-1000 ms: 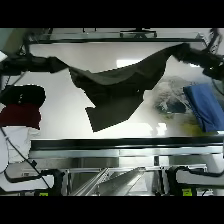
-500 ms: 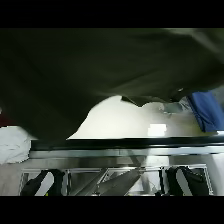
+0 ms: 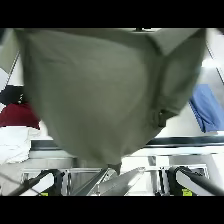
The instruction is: Fold the shirts.
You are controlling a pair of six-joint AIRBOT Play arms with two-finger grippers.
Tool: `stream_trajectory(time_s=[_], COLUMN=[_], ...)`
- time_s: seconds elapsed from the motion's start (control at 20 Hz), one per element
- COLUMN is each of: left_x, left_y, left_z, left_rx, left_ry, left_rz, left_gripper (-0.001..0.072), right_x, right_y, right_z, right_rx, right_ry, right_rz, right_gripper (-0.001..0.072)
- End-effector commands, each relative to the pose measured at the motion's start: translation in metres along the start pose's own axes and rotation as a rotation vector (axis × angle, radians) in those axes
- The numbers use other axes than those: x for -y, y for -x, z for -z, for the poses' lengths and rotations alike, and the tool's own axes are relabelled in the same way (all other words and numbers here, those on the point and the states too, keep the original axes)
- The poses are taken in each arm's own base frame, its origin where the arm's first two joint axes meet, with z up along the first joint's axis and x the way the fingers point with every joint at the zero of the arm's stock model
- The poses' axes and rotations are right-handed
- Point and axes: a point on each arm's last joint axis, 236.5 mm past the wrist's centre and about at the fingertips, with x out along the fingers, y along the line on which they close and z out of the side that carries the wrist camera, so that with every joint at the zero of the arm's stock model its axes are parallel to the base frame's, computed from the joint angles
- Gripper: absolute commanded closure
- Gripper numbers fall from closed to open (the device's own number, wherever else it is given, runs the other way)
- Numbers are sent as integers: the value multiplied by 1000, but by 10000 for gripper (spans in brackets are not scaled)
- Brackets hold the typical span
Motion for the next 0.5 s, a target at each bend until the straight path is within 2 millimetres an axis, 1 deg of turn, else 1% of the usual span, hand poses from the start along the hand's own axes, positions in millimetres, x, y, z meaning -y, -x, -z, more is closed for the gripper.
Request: stream_trajectory(time_s=[0.0,0.05,0.1,0.15,0.2,0.25,0.35,0.4,0.45], left_x=[-94,-115,-132,-141,-148,-156,-170,-177,-185], left_y=[-104,-124,-137,-143,-144,-140,-120,-103,-84], left_z=[108,131,151,165,177,184,190,195,204], left_rx=[-130,-164,-196,-227,-260,-281,-330,-385,-451], left_ry=[119,138,160,182,201,256,335,381,423], left_rz=[-63,-58,-44,-17,14,28,49,32,5], left_gripper=[682,682,595,367,159,-9,-4,-4,-4], right_x=[96,121,133,137,137,136,132,128,126], right_y=[-97,-110,-118,-120,-117,-112,-94,-79,-63], right_z=[139,165,185,198,205,203,186,177,172], right_rx=[-120,-128,-151,-174,-198,-215,-234,-259,-293], right_ry=[-110,-141,-180,-241,-282,-293,-321,-352,-378], right_rz=[217,280,290,277,252,219,149,105,74], right_gripper=[699,697,645,356,234,235,236,308,510])
